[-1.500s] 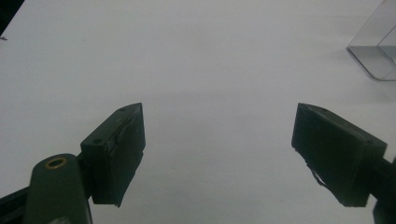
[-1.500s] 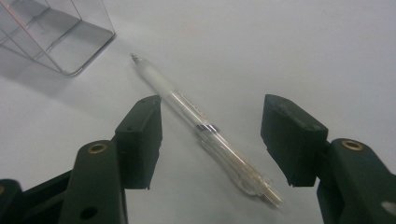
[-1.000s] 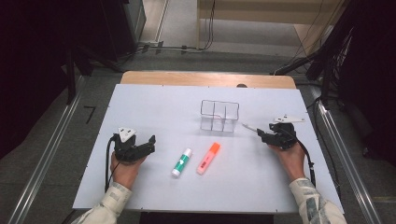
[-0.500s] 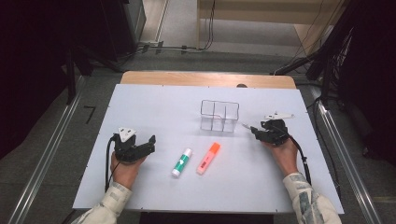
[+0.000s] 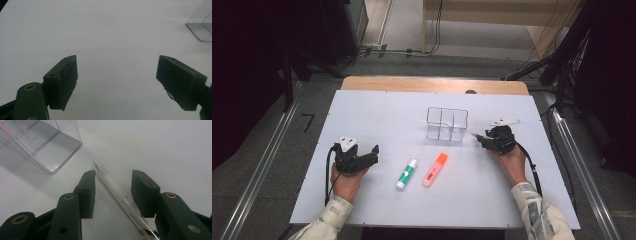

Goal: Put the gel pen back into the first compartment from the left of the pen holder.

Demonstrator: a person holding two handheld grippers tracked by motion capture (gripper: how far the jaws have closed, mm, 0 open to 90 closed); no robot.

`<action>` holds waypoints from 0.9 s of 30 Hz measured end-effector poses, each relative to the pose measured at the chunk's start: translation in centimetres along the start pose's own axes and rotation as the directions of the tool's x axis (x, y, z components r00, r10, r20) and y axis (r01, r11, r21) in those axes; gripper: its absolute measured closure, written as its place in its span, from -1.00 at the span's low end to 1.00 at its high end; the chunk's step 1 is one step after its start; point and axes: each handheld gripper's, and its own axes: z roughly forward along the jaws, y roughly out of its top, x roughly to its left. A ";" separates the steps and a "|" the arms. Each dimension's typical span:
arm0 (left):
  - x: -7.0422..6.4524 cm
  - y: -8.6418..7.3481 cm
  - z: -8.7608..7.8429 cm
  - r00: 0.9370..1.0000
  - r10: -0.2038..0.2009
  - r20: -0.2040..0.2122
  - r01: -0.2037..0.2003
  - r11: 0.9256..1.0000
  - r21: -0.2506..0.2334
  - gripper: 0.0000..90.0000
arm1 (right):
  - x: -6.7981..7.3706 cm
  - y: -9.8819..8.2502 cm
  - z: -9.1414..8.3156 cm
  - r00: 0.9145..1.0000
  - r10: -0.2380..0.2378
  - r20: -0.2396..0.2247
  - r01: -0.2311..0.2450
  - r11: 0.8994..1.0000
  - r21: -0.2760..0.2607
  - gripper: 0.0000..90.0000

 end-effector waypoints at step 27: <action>0.0 0.0 0.0 1.000 -0.001 0.002 0.001 1.000 -0.001 -0.60 | -0.3 0.5 0.6 1.000 -0.016 -0.023 0.017 0.998 0.060 0.57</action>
